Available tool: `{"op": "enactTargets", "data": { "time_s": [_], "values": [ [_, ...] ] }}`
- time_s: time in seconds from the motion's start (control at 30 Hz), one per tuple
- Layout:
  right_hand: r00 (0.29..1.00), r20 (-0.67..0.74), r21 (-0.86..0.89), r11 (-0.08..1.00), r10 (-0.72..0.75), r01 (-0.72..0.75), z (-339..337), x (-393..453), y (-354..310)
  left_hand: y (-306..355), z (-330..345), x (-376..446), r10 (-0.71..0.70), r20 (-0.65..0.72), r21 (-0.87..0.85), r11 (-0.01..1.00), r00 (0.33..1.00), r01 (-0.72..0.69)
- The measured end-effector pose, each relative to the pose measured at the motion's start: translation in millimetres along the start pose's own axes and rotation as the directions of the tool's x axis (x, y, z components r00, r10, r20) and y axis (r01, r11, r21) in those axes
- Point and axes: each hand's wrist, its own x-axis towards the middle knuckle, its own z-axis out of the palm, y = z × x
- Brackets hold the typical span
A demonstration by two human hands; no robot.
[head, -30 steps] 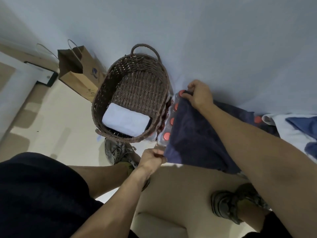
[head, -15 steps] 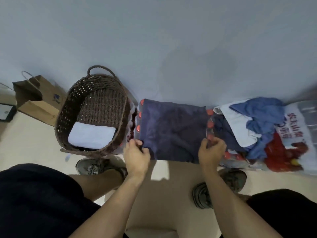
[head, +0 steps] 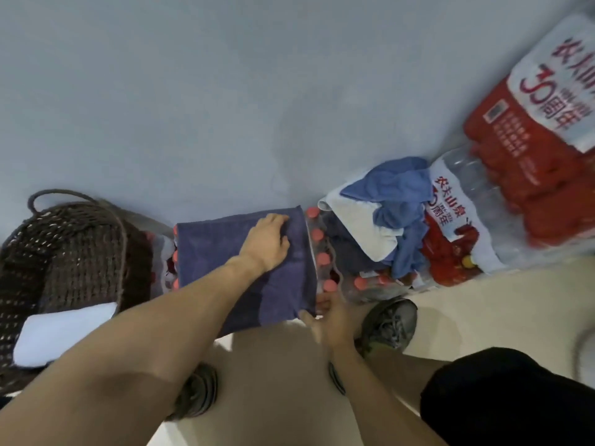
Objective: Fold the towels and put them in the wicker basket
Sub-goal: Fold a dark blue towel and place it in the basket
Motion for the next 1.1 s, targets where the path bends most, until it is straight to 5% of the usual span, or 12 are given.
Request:
{"op": "enactTargets", "data": {
  "time_s": [0.37, 0.6, 0.83, 0.97, 1.1],
  "values": [
    [0.988, 0.152, -0.019, 0.999, -0.027, 0.03, -35, 20, 23, -9, 12, 82, -0.136, 0.12, 0.268, 0.958, 0.983, 0.1],
    [0.968, 0.22, 0.073, 0.992, -0.121, 0.108, -45, 13, 17, -4, 14, 92, -0.015, -0.015, 0.161, 0.987, 1.0, 0.017],
    [0.944, 0.295, -0.043, 0.989, 0.15, -0.143, -40, 13, 24, -8, 10, 99, 0.001, -0.034, -0.019, 1.0, 0.999, -0.002],
    [0.918, 0.222, 0.096, 0.93, 0.328, -0.355, -45, 16, 26, -14, 9, 104, -0.042, -0.019, -0.023, 0.999, 0.999, 0.041],
    [0.87, 0.205, 0.023, 0.886, 0.449, -0.463, -58, 21, 25, -18, 13, 106, -0.066, -0.022, -0.062, 0.996, 0.998, 0.065]
  ]
}}
